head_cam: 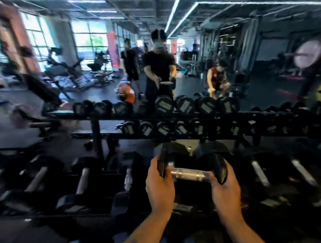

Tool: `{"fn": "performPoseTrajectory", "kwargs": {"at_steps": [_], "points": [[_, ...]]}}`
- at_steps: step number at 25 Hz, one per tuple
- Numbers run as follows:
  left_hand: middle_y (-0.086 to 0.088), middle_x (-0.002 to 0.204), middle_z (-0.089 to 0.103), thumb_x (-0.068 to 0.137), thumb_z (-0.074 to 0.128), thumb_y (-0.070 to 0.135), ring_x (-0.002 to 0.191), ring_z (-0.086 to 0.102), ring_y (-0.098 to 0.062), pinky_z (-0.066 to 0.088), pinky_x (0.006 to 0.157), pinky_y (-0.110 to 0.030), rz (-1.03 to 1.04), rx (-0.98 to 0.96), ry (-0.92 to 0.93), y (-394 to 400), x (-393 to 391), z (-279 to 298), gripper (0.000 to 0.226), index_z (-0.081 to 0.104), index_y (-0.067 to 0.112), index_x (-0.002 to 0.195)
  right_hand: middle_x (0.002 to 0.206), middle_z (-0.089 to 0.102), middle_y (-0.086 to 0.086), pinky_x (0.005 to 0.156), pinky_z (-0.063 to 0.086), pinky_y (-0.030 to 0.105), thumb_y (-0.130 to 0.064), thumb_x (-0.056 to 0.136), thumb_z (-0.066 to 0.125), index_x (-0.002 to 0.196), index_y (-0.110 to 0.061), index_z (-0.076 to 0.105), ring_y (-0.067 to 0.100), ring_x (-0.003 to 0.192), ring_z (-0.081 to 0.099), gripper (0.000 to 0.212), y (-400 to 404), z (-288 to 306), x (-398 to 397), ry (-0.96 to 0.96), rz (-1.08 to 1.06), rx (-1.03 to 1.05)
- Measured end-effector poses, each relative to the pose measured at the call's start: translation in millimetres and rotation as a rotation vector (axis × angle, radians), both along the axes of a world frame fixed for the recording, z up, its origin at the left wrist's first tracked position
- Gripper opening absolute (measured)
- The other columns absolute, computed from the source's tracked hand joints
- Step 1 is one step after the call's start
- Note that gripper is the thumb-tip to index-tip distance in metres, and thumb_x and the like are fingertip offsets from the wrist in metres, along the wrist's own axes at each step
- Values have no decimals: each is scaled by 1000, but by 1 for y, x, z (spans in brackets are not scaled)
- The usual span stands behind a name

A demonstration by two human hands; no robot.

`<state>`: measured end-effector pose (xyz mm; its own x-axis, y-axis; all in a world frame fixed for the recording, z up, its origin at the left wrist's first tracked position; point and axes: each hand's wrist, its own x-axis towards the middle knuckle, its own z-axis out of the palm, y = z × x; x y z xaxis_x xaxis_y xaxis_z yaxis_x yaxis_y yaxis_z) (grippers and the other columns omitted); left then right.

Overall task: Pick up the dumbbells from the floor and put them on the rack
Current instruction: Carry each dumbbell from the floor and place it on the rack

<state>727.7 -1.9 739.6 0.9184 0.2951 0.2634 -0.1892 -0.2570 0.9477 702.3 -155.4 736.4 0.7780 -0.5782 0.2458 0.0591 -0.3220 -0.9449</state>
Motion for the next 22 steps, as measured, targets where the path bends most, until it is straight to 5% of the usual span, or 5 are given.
{"fn": "performPoseTrajectory", "kwargs": {"at_steps": [5,12,15,19,22], "points": [[1,101,74,94,66,22,94,72,-23,57,77,-35,325,-101,48,140,60,0,36,61,39,126,143,57,2,102,40,30,-22,95,66,150,-22,46,25,133,52,58,138,3,104,32,275,-38],[13,88,68,93,67,18,85,66,-12,40,64,-2,732,-154,33,295,109,3,32,65,31,122,148,53,7,113,36,32,-16,95,64,148,-15,47,24,137,48,56,315,2,206,-64,660,-79],[14,91,67,95,65,18,83,65,-6,48,67,-14,824,-170,20,356,114,9,35,62,35,125,147,53,9,107,34,22,-14,95,65,147,-12,48,23,137,48,55,386,5,227,-69,754,-73],[16,87,62,96,64,18,78,61,0,43,61,-14,942,-207,17,443,124,9,31,61,38,118,145,56,9,112,42,43,-17,94,65,148,-14,48,24,135,52,57,487,0,256,-86,882,-88],[15,88,65,95,65,17,83,67,-12,58,72,-34,988,-232,-25,516,134,0,34,61,41,119,144,58,6,111,42,43,-17,93,65,147,-17,49,22,133,54,57,570,-5,275,-103,929,-100]]}}
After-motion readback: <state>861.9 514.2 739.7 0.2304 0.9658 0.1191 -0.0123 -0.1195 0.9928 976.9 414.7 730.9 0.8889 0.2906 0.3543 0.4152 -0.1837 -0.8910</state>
